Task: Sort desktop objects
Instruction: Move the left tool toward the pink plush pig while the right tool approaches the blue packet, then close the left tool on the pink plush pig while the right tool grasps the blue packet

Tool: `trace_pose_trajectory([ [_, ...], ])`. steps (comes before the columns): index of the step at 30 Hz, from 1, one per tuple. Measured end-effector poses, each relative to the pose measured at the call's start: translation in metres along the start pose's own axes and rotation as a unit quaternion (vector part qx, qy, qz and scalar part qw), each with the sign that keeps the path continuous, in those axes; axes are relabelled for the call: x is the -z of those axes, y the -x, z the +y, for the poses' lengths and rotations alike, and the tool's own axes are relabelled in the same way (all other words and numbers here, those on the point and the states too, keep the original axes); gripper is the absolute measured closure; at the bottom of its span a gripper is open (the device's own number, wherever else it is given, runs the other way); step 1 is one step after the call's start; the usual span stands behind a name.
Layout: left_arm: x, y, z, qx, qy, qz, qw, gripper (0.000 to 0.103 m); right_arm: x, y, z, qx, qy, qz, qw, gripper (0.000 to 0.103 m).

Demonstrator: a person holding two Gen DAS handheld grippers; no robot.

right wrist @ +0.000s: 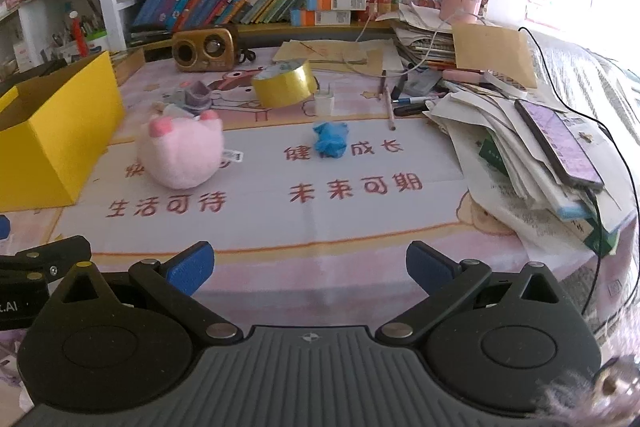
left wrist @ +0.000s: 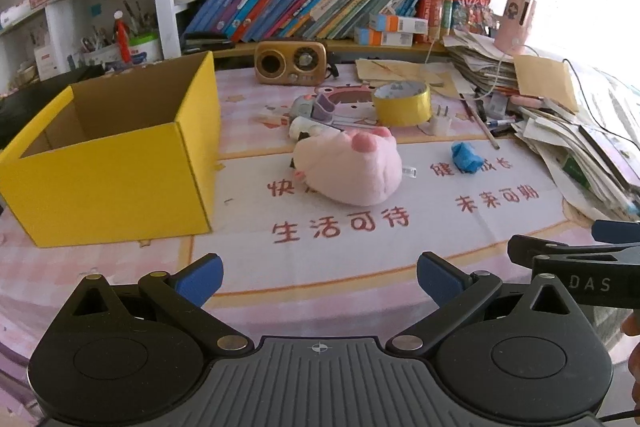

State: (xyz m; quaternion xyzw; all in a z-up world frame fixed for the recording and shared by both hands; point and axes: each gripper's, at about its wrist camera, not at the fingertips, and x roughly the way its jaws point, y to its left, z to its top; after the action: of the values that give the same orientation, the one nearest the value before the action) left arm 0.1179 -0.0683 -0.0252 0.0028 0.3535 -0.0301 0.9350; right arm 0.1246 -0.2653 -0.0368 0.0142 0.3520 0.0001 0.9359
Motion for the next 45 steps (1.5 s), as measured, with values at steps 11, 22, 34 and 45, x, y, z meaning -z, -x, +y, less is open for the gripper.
trace_pose_trajectory([
  [11,-0.021,-0.029,-0.024,-0.017,0.033,0.015,0.9992,0.000,-0.027,-0.041,-0.031,-0.029,0.015,0.018,0.999,0.000],
  [22,-0.047,-0.058,-0.042,-0.065,0.048,0.021,0.9965,0.000,-0.056,-0.084,-0.058,-0.035,0.021,0.024,0.999,0.000],
  [34,-0.068,-0.074,-0.046,-0.071,0.059,0.000,0.9957,0.000,-0.089,-0.138,-0.056,-0.060,0.059,0.031,0.996,0.029],
  [45,-0.073,-0.083,-0.046,-0.070,0.063,0.000,0.9955,0.000,-0.089,-0.171,-0.050,-0.077,0.071,0.057,0.993,0.047],
])
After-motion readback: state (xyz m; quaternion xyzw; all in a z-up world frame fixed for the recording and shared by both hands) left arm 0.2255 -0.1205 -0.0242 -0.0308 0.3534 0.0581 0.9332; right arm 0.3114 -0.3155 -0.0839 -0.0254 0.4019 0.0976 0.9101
